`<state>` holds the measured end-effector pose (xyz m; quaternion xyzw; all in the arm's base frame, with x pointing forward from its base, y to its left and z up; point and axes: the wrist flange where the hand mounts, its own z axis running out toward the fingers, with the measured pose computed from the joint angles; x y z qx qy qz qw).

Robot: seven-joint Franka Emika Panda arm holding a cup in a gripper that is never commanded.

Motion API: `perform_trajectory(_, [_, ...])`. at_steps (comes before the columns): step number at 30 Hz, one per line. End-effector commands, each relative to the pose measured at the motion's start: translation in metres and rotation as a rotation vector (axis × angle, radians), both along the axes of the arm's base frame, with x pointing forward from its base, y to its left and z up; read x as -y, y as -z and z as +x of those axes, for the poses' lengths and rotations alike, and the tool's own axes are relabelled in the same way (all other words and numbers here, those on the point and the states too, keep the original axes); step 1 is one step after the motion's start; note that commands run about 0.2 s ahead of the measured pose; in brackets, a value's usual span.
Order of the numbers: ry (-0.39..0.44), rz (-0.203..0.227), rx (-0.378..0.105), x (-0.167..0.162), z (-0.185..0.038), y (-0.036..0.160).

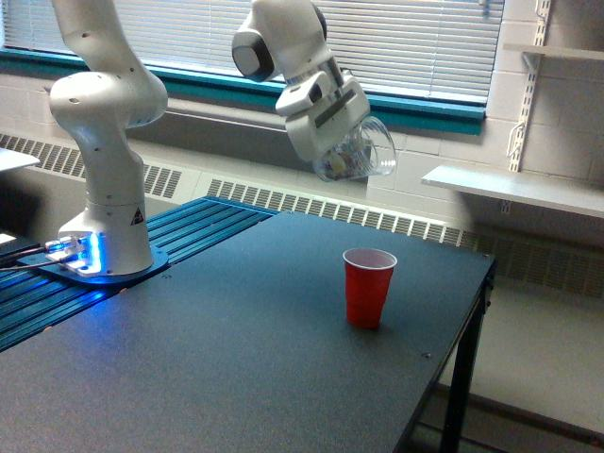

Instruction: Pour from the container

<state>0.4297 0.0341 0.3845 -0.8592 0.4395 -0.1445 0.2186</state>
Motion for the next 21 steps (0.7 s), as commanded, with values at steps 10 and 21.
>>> perform_trajectory(10, [0.151, 0.077, -0.042, -0.043, 0.017, 0.033])
perform_trajectory(21, [0.258, 0.152, -0.078, -0.064, 0.022, 0.048])
